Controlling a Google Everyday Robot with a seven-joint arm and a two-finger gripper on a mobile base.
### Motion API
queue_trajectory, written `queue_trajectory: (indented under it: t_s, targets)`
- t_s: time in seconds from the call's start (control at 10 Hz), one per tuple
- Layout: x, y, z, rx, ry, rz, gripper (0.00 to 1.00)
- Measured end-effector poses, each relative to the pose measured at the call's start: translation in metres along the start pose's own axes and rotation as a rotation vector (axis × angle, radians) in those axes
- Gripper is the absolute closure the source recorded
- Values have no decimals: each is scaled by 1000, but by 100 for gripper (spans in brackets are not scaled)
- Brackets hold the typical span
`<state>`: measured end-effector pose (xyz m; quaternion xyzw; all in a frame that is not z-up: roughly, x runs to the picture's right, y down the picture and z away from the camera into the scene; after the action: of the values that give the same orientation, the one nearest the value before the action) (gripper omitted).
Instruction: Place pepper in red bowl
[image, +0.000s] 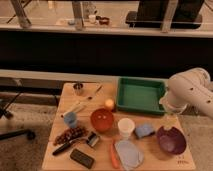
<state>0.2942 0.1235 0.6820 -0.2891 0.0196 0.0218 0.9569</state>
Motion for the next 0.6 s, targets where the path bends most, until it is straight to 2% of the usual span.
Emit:
queue_trajectory:
  t_s: [0.3, 0.6]
  targets:
    - [-2, 9, 4, -10, -22, -30, 20]
    - [-7, 21, 5, -27, -82, -67, 20]
